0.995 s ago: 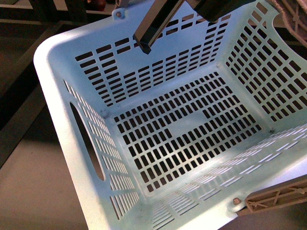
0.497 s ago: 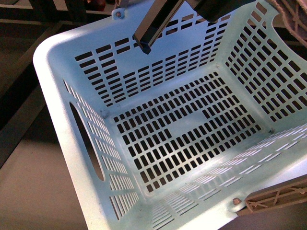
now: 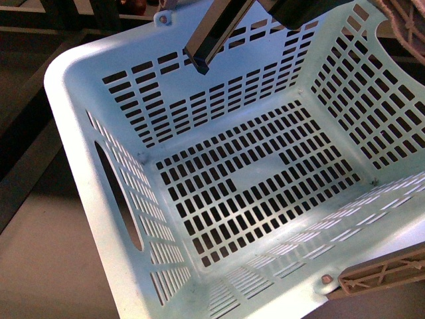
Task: Pick apple with right arm and hold basket with left
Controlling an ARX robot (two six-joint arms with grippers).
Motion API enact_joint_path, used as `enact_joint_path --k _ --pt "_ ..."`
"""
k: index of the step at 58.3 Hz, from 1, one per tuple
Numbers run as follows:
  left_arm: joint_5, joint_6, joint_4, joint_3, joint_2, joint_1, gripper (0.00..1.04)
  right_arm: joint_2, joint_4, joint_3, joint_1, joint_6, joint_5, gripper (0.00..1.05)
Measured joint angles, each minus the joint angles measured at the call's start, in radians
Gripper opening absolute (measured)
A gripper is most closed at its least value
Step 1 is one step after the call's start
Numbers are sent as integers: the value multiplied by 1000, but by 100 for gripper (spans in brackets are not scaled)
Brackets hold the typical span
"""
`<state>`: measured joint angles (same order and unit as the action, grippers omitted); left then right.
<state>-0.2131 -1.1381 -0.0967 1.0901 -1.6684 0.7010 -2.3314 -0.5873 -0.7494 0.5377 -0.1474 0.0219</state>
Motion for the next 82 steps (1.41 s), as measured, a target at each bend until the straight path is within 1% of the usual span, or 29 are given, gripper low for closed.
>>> enact_joint_path --k 9,16,20,23,31,37,45,50,53,55,60,62,69,74,78,81,82 --pt "-1 0 0 0 0 0 7 147 8 88 38 -8 -65 74" --pt "0 0 0 0 0 0 7 334 74 157 47 1 -146 74" --pt "-1 0 0 0 0 0 7 486 146 192 38 29 -208 74" --pt "-1 0 0 0 0 0 7 581 192 204 28 51 -232 74" --pt "0 0 0 0 0 0 7 824 303 209 -13 113 -260 74" --pt "0 0 0 0 0 0 7 1026 386 195 -76 174 -258 74" --pt "0 0 0 0 0 0 7 1175 435 180 -170 256 -235 74" --pt "0 0 0 0 0 0 7 1234 448 178 -257 304 -200 74" --pt "0 0 0 0 0 0 7 1252 451 178 -324 336 -172 74" --pt "0 0 0 0 0 0 7 1254 451 179 -351 347 -161 74" --pt "0 0 0 0 0 0 7 1254 448 181 -458 381 -116 74" --pt "0 0 0 0 0 0 7 1253 444 184 -484 388 -104 74" --pt "0 0 0 0 0 0 7 1232 429 208 -619 426 -53 74" --pt "-1 0 0 0 0 0 7 1218 425 228 -664 445 -36 74" --pt "0 0 0 0 0 0 7 1210 425 243 -683 457 -34 74" --pt "0 0 0 0 0 0 7 1207 424 254 -692 461 -27 79" --pt "1 0 0 0 0 0 7 1206 422 263 -697 468 -23 85"
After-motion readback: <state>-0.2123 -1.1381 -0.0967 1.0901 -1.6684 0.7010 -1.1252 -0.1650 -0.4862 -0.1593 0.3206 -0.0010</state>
